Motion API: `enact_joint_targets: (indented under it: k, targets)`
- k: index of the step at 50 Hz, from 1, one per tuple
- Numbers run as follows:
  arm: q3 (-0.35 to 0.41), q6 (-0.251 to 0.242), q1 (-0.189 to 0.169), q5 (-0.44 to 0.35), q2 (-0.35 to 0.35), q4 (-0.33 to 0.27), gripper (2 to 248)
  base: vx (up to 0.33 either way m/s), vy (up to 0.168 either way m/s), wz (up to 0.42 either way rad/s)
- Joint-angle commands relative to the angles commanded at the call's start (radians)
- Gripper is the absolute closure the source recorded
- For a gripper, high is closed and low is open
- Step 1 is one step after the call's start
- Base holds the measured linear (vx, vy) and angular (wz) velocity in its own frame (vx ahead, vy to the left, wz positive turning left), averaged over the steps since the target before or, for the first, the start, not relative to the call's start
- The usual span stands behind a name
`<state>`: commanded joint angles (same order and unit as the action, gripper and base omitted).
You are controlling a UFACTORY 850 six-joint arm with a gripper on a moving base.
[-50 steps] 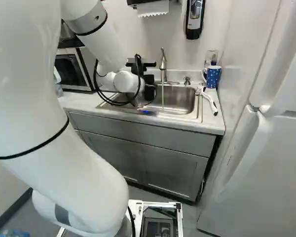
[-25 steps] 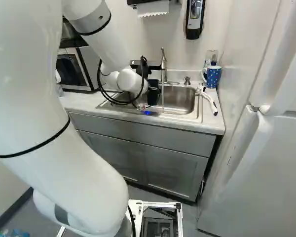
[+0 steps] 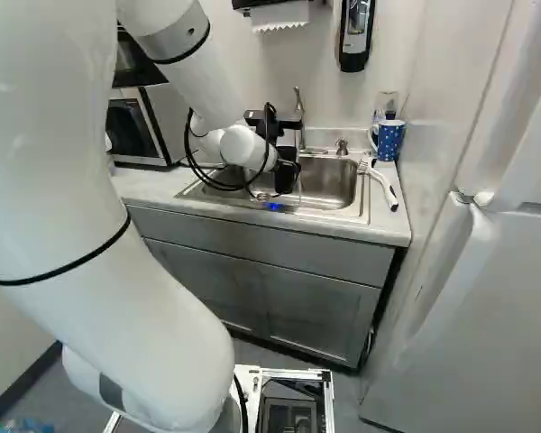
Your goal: Rinse the cup and place it in the tray
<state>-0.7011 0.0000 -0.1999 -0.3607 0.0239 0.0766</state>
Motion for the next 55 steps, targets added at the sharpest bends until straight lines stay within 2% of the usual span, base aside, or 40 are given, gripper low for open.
enact_joint_targets:
  k: [32,55]
  targets:
    - [-0.016,0.0,-0.041,0.0,0.016,0.0,125,0.0,0.0,0.0]
    - [-0.034,0.0,-0.045,0.0,0.033,0.0,125,0.0,0.0,0.0]
